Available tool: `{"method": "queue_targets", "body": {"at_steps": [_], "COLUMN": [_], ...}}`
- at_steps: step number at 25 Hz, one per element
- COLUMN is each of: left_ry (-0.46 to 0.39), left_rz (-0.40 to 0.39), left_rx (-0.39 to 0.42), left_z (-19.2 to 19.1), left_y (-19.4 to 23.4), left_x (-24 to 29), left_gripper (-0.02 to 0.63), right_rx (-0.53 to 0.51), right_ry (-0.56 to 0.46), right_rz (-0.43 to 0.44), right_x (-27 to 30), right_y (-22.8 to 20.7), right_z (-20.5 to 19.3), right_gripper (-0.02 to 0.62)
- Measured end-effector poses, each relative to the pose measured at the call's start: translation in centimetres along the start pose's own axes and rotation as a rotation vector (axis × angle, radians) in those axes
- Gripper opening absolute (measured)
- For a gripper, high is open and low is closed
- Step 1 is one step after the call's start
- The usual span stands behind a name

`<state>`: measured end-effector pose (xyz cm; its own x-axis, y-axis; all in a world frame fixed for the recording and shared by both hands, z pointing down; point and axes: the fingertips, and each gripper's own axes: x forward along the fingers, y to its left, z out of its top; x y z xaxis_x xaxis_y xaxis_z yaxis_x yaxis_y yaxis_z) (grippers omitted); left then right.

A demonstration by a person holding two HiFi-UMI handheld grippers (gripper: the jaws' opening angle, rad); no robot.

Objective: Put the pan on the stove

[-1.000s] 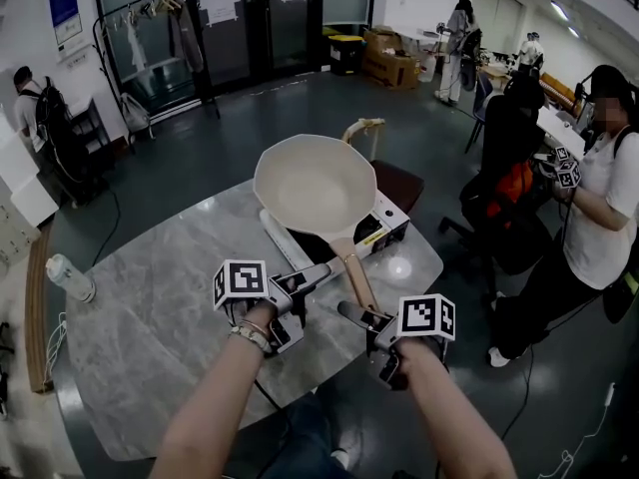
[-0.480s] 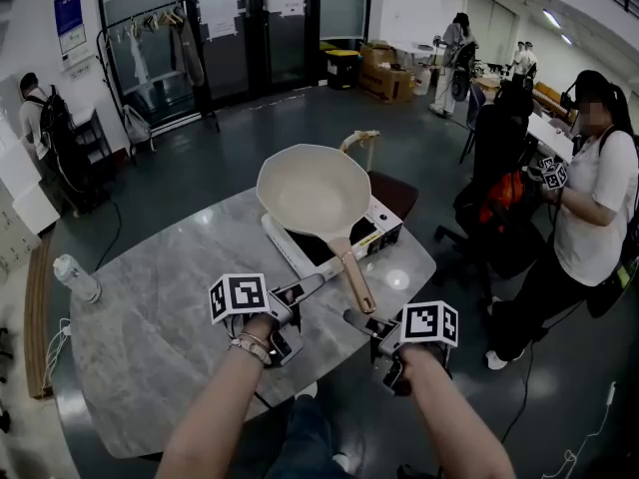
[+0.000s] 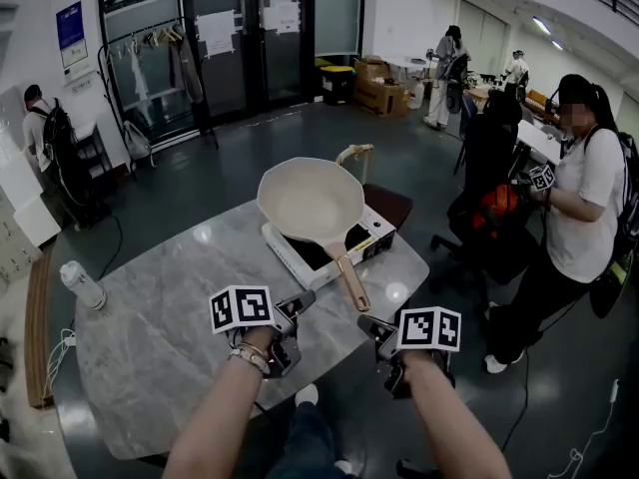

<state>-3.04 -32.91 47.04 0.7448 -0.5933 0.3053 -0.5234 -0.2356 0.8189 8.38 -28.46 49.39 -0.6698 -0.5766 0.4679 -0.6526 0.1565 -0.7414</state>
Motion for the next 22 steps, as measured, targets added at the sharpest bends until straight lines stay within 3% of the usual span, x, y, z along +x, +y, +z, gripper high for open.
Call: {"method": "queue_targets", "body": {"at_steps": [5,15,22], "left_ry": [-0.052,-0.18,-0.307], "left_rz": [0.025,0.075,0.12], "left_rx": [0.105,0.397,0.548], "left_z": [0.3,0.4,0.8], "left_y": [-1.2,-5.3,-7.6], "left_x": [-1.2,-3.7,-6.8], "left_gripper": [0.02,0.011,0.011], "right_rx": [-0.037,-0.197,-0.433], "right_ry": [-0.088,-0.284,-0.385], "right_rz": [-0.026,-0.072,-0.095], "right_x": [-1.7,-6.7,-8.9], "right_y": [0.8,3.9,6.9], "right_z": [0.1,2.2,2.8], "right_gripper": [0.038,0.028,0.025]}}
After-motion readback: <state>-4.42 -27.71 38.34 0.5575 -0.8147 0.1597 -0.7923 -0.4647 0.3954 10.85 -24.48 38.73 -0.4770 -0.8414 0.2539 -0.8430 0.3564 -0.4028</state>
